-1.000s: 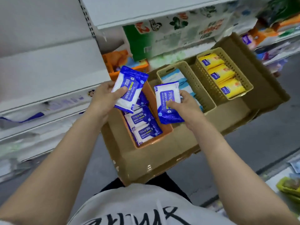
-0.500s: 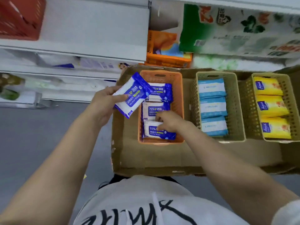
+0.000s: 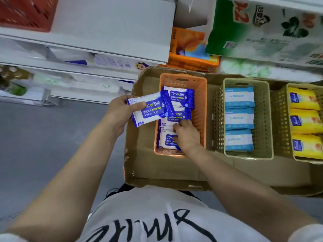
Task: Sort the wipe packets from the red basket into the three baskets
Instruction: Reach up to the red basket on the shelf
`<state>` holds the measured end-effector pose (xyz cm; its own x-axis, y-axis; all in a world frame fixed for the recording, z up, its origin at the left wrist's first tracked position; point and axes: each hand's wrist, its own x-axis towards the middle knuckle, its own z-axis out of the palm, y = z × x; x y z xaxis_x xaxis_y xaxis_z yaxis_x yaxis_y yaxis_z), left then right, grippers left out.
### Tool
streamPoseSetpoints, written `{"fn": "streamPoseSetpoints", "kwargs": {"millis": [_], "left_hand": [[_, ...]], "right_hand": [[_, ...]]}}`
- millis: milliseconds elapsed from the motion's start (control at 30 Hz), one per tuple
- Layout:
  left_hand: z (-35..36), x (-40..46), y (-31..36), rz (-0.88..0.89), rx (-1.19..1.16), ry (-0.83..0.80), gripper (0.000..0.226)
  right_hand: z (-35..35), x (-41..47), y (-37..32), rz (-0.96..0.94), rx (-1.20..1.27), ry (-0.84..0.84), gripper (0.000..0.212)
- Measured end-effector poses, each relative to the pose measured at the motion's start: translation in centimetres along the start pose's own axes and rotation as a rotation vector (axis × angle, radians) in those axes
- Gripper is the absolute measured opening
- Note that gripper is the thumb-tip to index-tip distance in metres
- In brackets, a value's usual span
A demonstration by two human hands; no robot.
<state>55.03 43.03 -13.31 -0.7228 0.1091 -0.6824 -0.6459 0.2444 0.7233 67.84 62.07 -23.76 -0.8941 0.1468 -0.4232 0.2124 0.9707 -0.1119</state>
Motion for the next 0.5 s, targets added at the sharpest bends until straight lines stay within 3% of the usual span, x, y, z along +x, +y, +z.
{"fn": "streamPoseSetpoints", "kwargs": {"millis": [67, 133, 200, 267, 333, 433, 500], "left_hand": [[0.2, 0.3, 0.1, 0.001, -0.002, 0.038, 0.043], [0.5, 0.5, 0.2, 0.002, -0.004, 0.048, 0.041], [0.9, 0.6, 0.4, 0.004, 0.010, 0.023, 0.040], [1.6, 0.8, 0.8, 0.001, 0.055, -0.033, 0.037], [2.7, 0.9, 1.2, -0.005, 0.106, -0.111, 0.033], [4.8, 1.1, 2.1, 0.019, 0.138, -0.221, 0.030], [6.0, 1.5, 2.4, 0.030, 0.119, -0.265, 0.029]], "right_hand": [[0.2, 0.4, 0.6, -0.012, 0.013, -0.025, 0.034], [-0.6, 0.9, 1.5, 0.044, 0.257, -0.020, 0.029], [-2.8, 1.5, 2.3, 0.187, 0.597, 0.140, 0.024], [-6.3, 2.1, 2.7, 0.276, 0.779, 0.335, 0.022], [-10.3, 2.6, 2.6, 0.239, 0.959, 0.370, 0.025], [-14.6, 3.4, 2.5, 0.080, 1.005, 0.035, 0.039], [-15.5, 3.8, 2.8, 0.025, 0.938, -0.198, 0.035]]}}
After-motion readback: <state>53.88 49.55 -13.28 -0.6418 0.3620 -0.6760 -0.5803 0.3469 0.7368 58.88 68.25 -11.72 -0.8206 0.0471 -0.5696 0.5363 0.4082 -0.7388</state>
